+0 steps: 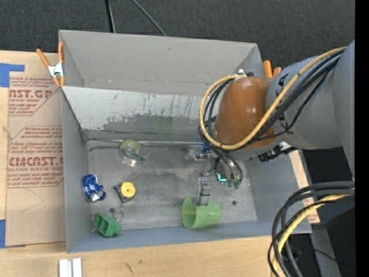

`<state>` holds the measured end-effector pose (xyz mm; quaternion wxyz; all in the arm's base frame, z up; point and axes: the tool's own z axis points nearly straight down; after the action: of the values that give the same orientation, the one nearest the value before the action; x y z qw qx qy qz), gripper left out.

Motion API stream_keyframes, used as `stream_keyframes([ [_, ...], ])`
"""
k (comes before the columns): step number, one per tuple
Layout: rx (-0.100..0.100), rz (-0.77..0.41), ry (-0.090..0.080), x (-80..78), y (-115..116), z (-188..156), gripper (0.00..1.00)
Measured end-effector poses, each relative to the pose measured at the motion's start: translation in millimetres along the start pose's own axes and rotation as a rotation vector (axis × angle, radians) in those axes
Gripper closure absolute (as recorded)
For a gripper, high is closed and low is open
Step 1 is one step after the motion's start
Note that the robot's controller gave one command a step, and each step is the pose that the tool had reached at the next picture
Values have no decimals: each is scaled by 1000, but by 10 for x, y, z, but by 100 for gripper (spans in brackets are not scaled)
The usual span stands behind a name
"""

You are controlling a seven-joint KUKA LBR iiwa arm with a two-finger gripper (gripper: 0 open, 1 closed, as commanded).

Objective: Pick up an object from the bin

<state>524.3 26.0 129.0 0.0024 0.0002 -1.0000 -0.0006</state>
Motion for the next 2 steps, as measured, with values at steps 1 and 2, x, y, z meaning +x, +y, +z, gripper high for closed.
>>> stream_keyframes([
  [1, 2, -408, -1, 387, -296, 493, 0],
  [2, 6, -740, 0, 413, -321, 529, 0],
])
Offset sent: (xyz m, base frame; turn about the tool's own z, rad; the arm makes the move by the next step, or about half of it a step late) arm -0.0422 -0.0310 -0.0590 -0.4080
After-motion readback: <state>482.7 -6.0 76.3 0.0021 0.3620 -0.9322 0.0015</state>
